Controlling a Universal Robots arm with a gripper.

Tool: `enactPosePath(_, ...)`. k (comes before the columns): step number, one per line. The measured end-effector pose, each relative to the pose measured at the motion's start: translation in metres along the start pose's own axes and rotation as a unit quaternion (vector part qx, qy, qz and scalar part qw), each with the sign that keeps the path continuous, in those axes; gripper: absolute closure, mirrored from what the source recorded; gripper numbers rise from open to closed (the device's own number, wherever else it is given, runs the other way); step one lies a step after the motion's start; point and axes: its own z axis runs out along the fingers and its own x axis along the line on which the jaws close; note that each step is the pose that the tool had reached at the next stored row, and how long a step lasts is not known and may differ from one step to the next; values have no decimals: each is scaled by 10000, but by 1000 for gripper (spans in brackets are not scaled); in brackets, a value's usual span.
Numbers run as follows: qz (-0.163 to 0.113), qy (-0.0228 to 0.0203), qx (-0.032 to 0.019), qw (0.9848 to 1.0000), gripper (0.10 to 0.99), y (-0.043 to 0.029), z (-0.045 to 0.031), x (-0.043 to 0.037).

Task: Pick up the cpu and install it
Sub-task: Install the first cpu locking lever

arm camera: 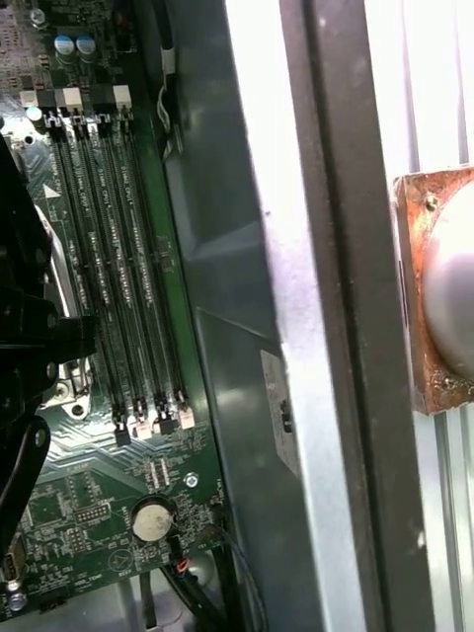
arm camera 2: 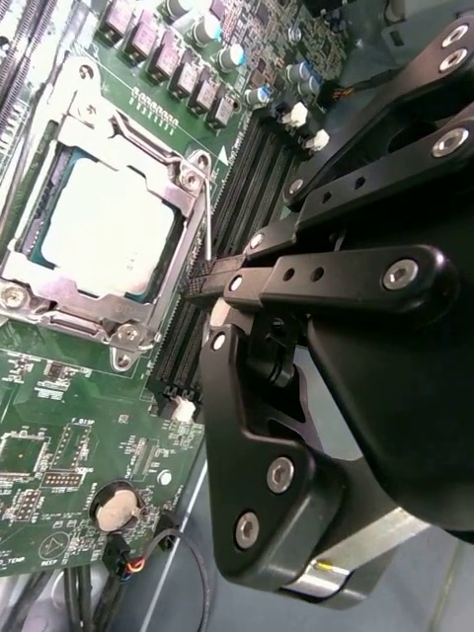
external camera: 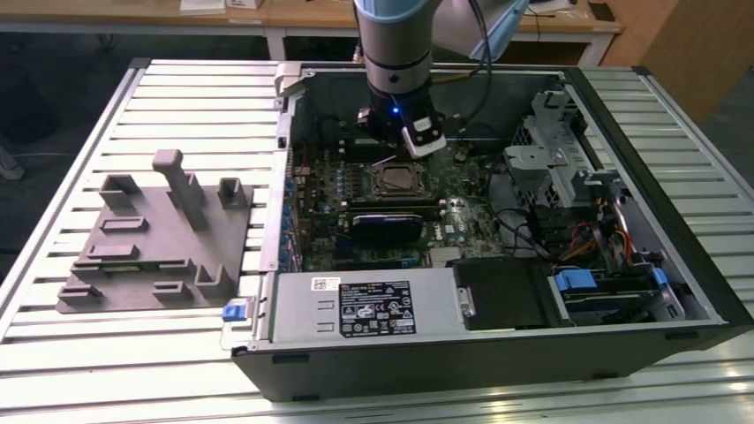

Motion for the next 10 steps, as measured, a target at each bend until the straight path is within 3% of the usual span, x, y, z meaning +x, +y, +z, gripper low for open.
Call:
enactPosePath(6,-1,-45,169,9998,980,24,38,10)
enactPosePath(10,18,-58,205,9998,980,43,61,18)
